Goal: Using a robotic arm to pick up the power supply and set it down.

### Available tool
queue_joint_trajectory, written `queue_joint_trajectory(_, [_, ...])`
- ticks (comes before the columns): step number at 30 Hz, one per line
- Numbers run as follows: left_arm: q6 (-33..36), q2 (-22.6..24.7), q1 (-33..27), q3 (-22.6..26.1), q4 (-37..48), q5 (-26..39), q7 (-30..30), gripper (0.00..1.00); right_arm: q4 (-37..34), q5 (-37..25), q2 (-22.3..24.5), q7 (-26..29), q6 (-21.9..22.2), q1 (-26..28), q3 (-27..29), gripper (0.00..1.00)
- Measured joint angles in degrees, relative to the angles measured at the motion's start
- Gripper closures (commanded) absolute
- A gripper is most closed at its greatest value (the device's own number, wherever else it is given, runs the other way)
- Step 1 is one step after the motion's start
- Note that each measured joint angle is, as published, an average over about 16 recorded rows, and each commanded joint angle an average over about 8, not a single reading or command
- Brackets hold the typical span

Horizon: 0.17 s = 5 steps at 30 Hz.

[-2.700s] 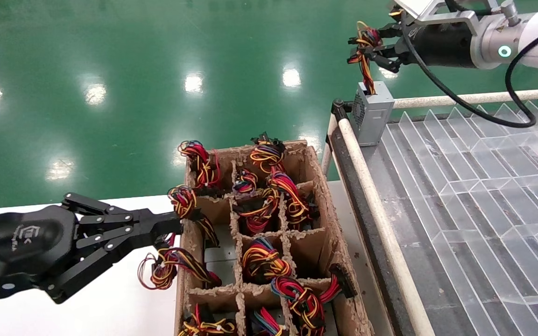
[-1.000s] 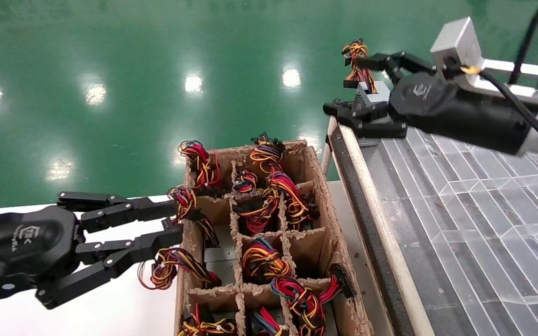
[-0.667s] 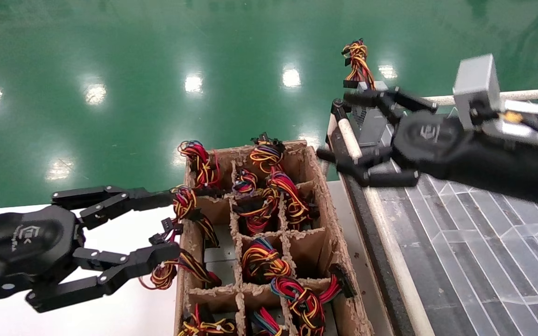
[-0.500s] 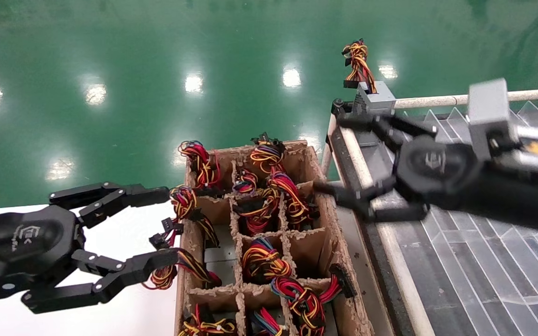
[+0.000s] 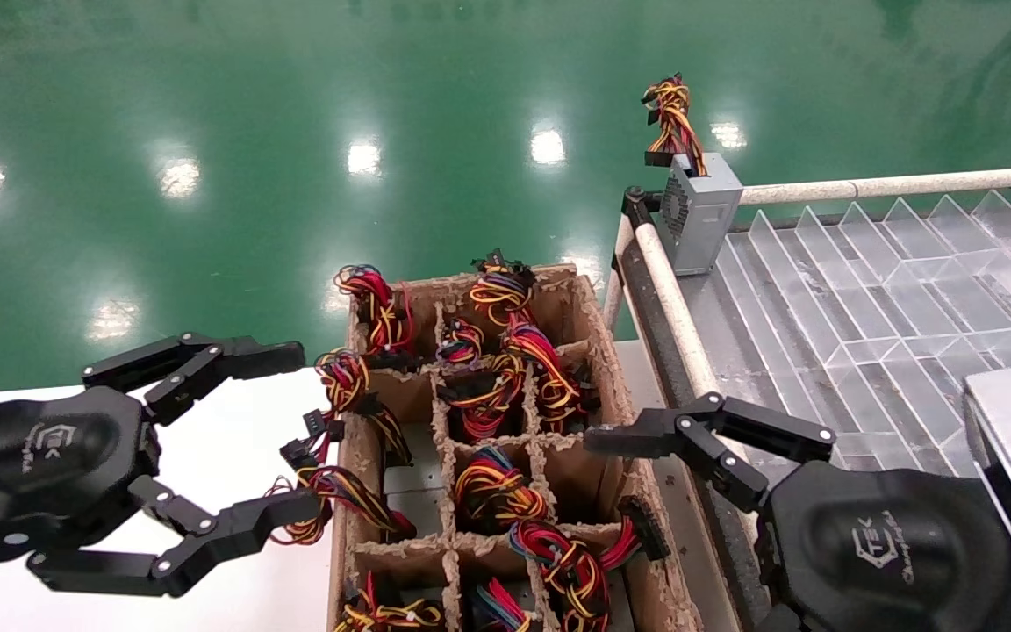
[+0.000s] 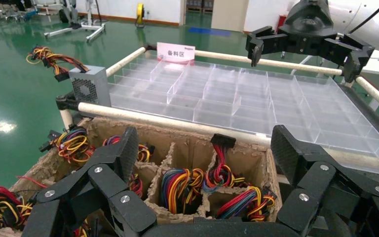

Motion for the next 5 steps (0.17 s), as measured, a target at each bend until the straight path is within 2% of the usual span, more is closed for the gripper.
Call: queue_joint_trajectory(5, [-0.01,0.00,0.01,0.00,0.00,0.00,0.00,0.00,1.27,0.92,0.58,0.49,-0.56,-1.04,0.16,0.00])
